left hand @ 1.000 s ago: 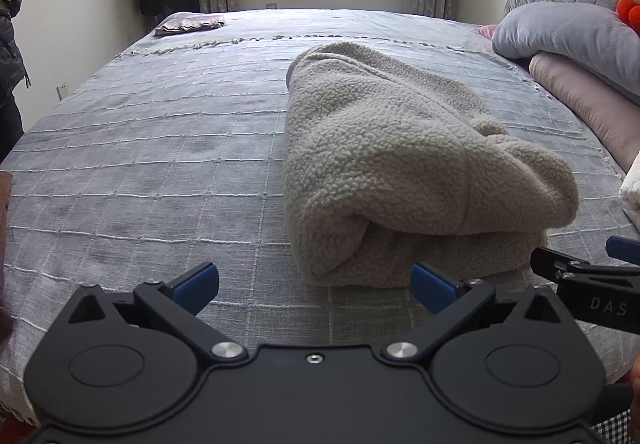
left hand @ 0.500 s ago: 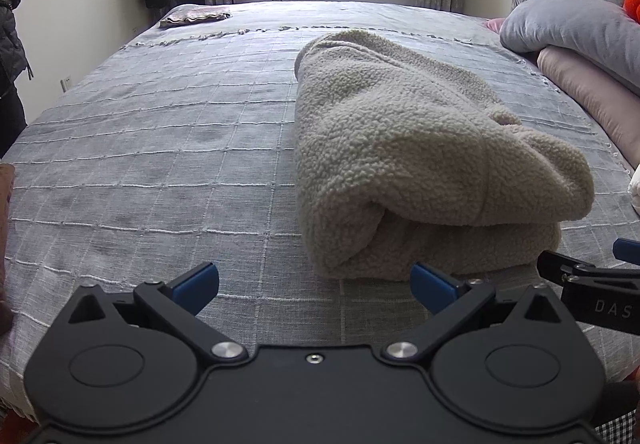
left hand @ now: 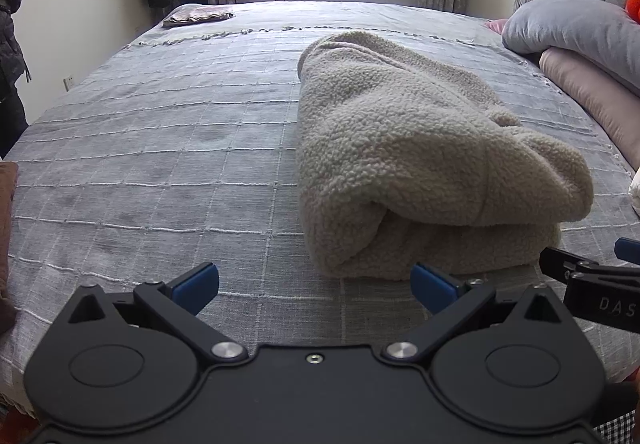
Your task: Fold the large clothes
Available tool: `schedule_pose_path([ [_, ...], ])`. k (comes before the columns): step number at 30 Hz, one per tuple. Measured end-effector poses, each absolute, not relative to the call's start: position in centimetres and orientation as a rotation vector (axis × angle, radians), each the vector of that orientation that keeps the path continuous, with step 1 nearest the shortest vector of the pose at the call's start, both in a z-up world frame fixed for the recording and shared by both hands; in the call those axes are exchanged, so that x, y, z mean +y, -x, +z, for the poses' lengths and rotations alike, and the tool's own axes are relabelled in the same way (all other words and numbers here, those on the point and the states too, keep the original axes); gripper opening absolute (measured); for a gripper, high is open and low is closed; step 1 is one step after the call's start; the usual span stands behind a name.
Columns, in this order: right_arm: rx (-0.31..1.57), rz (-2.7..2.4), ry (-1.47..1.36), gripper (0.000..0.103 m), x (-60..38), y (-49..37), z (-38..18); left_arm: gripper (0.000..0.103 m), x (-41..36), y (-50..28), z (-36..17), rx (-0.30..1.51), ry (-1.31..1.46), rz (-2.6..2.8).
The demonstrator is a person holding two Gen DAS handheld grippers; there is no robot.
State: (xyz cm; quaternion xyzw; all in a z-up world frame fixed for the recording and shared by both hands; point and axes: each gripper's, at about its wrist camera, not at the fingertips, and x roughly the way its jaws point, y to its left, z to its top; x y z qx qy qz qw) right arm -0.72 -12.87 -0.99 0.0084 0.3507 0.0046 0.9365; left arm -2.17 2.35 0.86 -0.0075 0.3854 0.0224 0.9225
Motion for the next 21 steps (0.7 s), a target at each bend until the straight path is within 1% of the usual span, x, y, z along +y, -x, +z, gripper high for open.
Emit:
schedule_pose_path([
  [21, 0.704, 0.003, -0.010, 0.102, -12.41, 0.88, -0.59, 0.103, 2.69, 2.30, 0.68, 0.796, 0.025, 0.046],
])
